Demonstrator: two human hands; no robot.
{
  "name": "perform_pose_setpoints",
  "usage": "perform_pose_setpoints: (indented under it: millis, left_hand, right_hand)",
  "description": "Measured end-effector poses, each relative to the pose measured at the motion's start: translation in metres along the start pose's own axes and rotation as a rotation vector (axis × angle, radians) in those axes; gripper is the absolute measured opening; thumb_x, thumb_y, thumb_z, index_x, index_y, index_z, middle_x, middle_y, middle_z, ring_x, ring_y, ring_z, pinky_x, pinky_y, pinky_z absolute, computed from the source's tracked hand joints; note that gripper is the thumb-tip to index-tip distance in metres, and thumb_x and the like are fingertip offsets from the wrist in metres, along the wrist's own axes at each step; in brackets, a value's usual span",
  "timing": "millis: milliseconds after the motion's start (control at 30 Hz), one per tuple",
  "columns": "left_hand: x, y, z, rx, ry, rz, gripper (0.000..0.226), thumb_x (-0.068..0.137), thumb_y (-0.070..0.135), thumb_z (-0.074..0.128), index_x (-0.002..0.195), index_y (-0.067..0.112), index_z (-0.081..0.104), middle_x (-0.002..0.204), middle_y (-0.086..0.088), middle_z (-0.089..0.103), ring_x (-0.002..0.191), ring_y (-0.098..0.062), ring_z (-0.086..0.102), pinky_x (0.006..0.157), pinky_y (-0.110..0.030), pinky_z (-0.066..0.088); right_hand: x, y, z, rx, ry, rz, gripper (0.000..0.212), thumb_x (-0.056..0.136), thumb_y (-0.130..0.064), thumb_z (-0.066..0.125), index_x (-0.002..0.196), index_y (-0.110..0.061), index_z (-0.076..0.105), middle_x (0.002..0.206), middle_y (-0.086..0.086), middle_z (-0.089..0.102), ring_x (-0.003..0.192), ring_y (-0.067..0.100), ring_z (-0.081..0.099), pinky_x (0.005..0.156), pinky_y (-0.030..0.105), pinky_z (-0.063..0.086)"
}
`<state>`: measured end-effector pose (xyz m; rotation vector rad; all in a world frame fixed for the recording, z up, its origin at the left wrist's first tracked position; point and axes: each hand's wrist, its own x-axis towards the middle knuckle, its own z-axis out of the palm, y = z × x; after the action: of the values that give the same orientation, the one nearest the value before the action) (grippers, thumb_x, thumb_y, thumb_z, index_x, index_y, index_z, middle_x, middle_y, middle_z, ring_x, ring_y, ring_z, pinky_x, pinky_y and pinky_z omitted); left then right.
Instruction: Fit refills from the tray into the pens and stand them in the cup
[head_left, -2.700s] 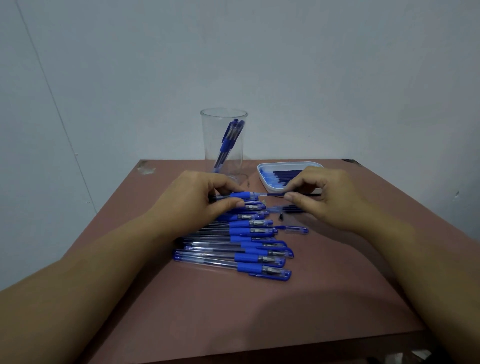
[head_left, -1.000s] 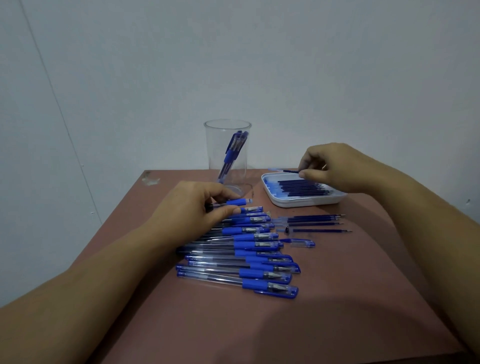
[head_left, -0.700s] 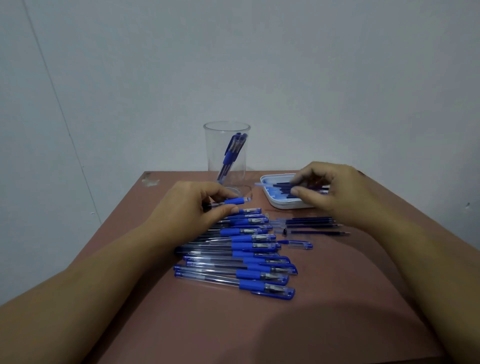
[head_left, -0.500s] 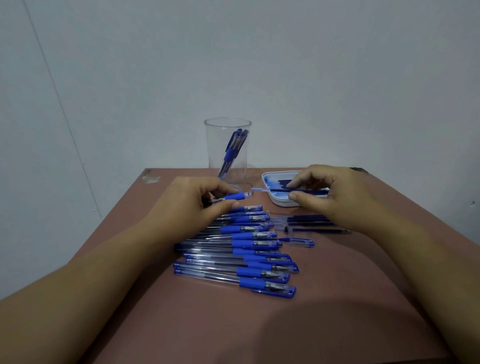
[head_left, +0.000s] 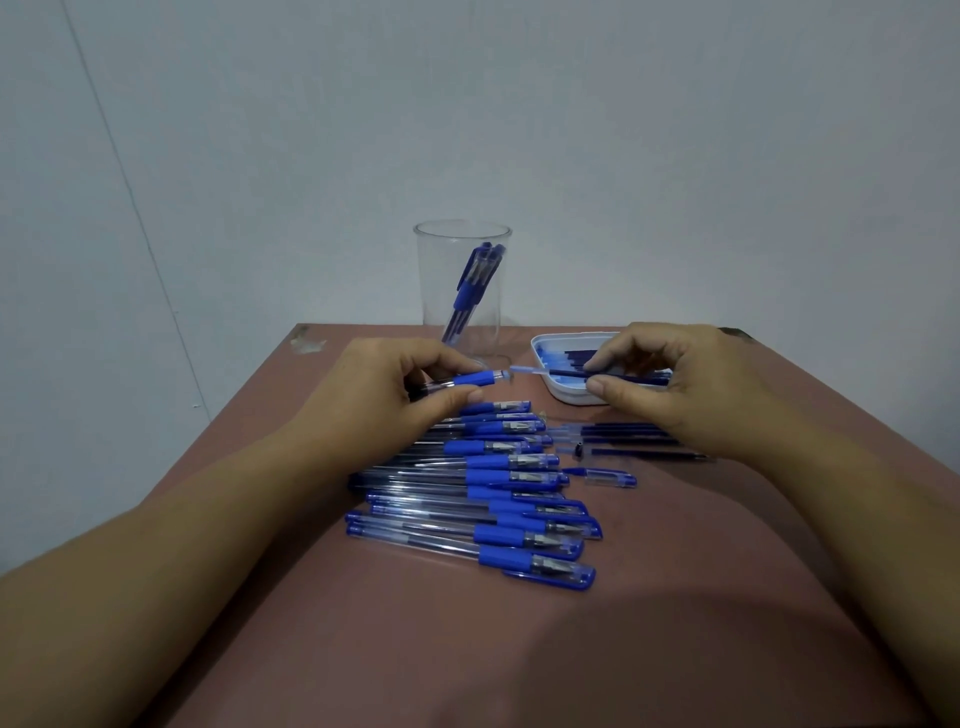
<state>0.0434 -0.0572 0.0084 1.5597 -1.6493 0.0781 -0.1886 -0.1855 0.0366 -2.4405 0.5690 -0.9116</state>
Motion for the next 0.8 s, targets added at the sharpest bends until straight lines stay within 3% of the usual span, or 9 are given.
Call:
perform_pose_setpoints:
  millis: [67,267,400,567,700,800]
  left_hand:
    - [0.0,-0.001,0.0,0.002,0.001,0.004,0.026,0.08,0.033,0.076,0.089,0.054,0.062,0.074,0.026,0.065,0.064,-0.003,0.056,0.055,-0.008,0.041]
    - [0.0,0.001,0.0,0.033,-0.014,0.009,0.025,0.08,0.035,0.074,0.09,0.053,0.06,0.073,0.038,0.06,0.067,-0.002,0.057,0.057,-0.009,0.043]
    - [0.0,-0.001,0.0,0.068,-0.01,0.007,0.023,0.08,0.036,0.074,0.093,0.052,0.062,0.068,0.027,0.062,0.071,-0.004,0.058,0.059,-0.009,0.044]
    - [0.0,-0.003,-0.002,0.128,-0.027,0.03,0.02,0.08,0.04,0.073,0.098,0.045,0.068,0.074,0.026,0.063,0.073,-0.002,0.059,0.06,-0.009,0.044]
    - [-0.001,0.0,-0.002,0.079,-0.075,0.077,0.028,0.075,0.053,0.066,0.099,0.041,0.072,0.073,0.02,0.067,0.068,-0.001,0.059,0.056,-0.009,0.043]
    - [-0.002,0.002,0.001,0.061,-0.095,0.093,0.032,0.073,0.053,0.065,0.1,0.037,0.074,0.07,0.027,0.064,0.066,0.001,0.059,0.055,-0.009,0.043]
  right_hand:
    - [-0.001,0.0,0.0,0.015,-0.014,0.01,0.013,0.081,-0.012,0.076,0.084,-0.023,0.07,0.085,0.001,0.072,0.079,0.007,0.062,0.068,0.004,0.044]
    - [-0.002,-0.002,-0.001,0.03,-0.052,0.022,0.007,0.08,-0.016,0.076,0.084,-0.021,0.072,0.08,-0.001,0.071,0.07,-0.001,0.059,0.065,0.005,0.043]
    - [-0.002,-0.004,-0.001,0.02,-0.082,0.003,0.011,0.082,-0.013,0.074,0.083,-0.023,0.07,0.078,-0.002,0.07,0.068,-0.005,0.058,0.065,0.004,0.041]
    - [-0.002,-0.003,-0.001,-0.019,-0.122,-0.03,0.015,0.083,-0.013,0.074,0.082,-0.028,0.07,0.077,-0.008,0.069,0.071,-0.001,0.059,0.066,0.004,0.041]
    - [0.001,0.004,0.005,0.004,-0.14,-0.043,0.006,0.08,-0.033,0.07,0.085,-0.036,0.071,0.081,-0.012,0.071,0.078,0.006,0.065,0.072,0.016,0.051]
    - [0.002,0.005,0.014,0.016,-0.167,-0.096,0.014,0.077,-0.043,0.064,0.09,-0.045,0.068,0.087,-0.017,0.07,0.084,0.001,0.064,0.071,0.011,0.047]
